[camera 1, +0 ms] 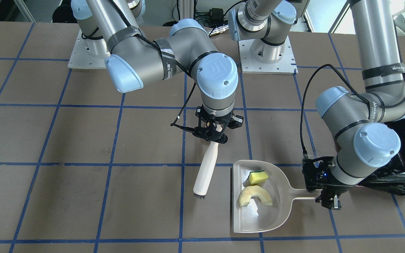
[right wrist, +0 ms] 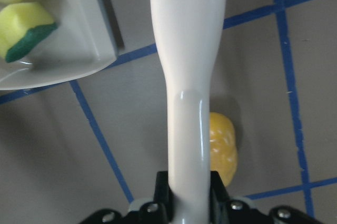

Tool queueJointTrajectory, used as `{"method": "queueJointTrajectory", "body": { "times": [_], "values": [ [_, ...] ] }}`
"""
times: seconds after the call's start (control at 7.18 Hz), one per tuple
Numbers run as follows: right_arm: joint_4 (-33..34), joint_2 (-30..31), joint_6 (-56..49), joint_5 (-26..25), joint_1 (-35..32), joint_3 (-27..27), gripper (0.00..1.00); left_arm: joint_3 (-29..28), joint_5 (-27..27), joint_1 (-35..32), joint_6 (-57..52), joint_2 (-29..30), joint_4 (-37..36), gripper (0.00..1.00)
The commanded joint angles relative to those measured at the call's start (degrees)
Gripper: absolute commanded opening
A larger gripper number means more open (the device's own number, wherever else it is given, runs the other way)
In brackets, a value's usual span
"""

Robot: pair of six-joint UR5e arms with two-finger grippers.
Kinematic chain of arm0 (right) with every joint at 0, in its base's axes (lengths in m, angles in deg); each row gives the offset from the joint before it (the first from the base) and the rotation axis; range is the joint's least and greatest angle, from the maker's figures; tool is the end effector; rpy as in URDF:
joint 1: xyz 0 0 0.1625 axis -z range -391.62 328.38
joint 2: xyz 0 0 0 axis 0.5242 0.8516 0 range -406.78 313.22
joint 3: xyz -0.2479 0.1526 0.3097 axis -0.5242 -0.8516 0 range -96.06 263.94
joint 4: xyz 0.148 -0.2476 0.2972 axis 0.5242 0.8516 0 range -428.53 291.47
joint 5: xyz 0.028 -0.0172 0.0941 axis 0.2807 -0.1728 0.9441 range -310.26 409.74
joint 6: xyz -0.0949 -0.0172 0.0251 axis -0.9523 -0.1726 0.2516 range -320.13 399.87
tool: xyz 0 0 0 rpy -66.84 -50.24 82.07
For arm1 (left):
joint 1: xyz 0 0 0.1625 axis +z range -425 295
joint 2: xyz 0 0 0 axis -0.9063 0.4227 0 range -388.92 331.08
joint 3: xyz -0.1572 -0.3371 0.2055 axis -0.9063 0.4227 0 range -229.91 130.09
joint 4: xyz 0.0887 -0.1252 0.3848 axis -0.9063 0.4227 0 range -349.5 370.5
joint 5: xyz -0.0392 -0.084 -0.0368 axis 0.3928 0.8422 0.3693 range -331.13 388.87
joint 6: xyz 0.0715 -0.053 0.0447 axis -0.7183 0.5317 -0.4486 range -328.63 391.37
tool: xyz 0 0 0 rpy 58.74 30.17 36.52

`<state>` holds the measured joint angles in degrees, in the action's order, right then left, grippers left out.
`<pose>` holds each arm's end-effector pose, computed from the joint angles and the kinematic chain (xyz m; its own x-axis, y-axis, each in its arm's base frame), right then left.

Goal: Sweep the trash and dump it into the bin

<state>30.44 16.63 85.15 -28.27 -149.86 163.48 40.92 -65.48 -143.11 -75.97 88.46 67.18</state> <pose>0.4450 -0.5031 0.3245 -0.9486 0.3113 -0.0565 0.2906 0.9278 0.2341 0.0107 -0.6613 0.2644 0.0947 0.9935 -0.0626 0.9912 -0.0882 0.0986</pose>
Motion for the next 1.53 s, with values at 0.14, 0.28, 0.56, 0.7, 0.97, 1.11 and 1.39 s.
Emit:
{"method": "queueJointTrajectory", "body": {
  "times": [0.14, 0.28, 0.56, 0.7, 0.97, 1.11, 1.39],
  "values": [
    [3.4, 15.5, -2.7, -4.8, -0.1, 22.8, 0.06, 13.9, -0.6, 1.5, -3.6, -12.3, 0.3, 0.00],
    [3.9, 19.6, -2.2, -5.8, -0.6, 28.9, 0.06, 19.9, -0.6, 1.6, -4.4, -16.8, -0.3, 0.00],
    [10.6, 19.2, 4.2, -5.0, -7.2, 30.9, 0.06, 28.4, -1.1, 2.3, -5.1, -24.1, -0.4, 0.00],
    [13.1, 16.8, 4.9, -4.9, -8.4, 30.9, 0.06, 32.2, -1.3, 3.7, -6.9, -26.1, -2.2, 0.00],
    [18.2, 13.3, 5.7, -5.0, -8.9, 31.0, 0.06, 35.5, -1.2, 7.5, -10.8, -26.7, -4.6, 0.00],
    [21.1, 11.8, 5.8, -4.9, -8.9, 30.9, 0.06, 36.6, -1.2, 6.8, -8.8, -27.0, -4.8, 0.00],
    [25.0, 9.0, 9.2, -4.9, -10.9, 30.1, 0.07, 36.9, -1.4, 4.4, -7.8, -26.3, -6.5, 0.00]
  ]
}}
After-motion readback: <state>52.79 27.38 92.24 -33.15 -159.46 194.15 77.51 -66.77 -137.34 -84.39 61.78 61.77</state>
